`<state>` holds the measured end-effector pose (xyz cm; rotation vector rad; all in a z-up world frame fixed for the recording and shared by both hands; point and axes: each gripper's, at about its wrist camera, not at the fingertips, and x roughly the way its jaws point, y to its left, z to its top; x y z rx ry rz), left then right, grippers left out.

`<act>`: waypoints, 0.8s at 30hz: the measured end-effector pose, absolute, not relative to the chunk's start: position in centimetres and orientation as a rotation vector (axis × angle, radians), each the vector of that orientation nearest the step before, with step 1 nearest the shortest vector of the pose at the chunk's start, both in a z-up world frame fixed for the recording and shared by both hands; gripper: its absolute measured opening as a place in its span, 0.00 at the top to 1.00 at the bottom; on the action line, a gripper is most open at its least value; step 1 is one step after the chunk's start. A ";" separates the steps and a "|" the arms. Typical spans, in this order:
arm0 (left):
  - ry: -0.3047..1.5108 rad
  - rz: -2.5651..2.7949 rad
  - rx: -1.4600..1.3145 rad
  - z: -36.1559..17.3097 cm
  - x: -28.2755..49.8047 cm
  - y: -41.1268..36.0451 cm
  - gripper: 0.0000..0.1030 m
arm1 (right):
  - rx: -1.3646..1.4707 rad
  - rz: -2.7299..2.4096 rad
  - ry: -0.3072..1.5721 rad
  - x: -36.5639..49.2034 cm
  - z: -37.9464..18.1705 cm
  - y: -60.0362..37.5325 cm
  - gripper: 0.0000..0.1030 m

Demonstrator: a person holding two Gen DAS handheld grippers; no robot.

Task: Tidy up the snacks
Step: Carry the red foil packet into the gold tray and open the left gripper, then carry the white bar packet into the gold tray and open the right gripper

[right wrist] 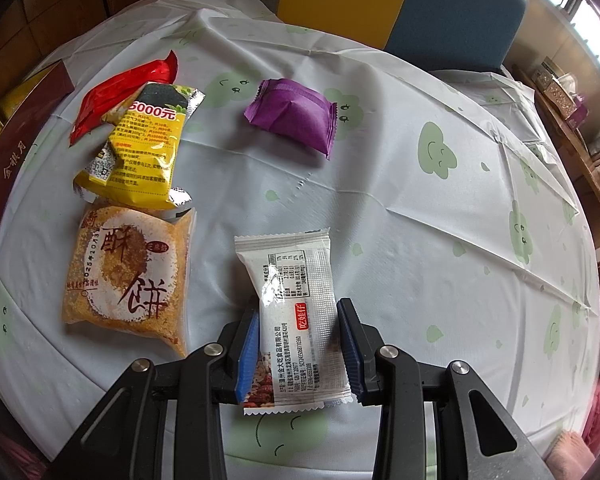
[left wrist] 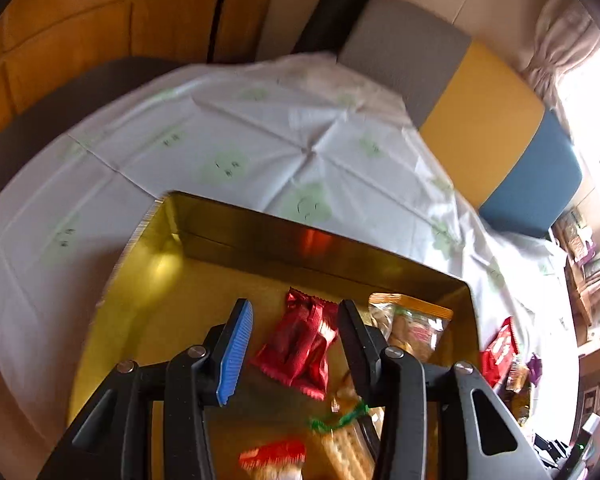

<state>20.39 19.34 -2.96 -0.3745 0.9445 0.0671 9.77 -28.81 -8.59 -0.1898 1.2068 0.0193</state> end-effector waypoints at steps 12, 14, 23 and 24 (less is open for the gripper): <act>0.823 -0.020 -0.135 0.4 9.7 13.6 0.54 | -0.233 0.016 1.197 9.2 -8.4 -28.0 0.63; 0.800 -0.012 -0.095 0.5 8.0 12.7 0.54 | -0.240 0.015 1.196 9.1 -8.4 -27.9 0.63; 0.776 -0.020 -0.056 -0.5 3.6 10.4 0.54 | -0.254 0.009 1.183 8.8 -8.1 -27.1 0.65; 0.771 -0.019 -0.052 -0.6 3.2 10.3 0.54 | -0.245 0.009 1.183 8.8 -8.0 -27.2 0.65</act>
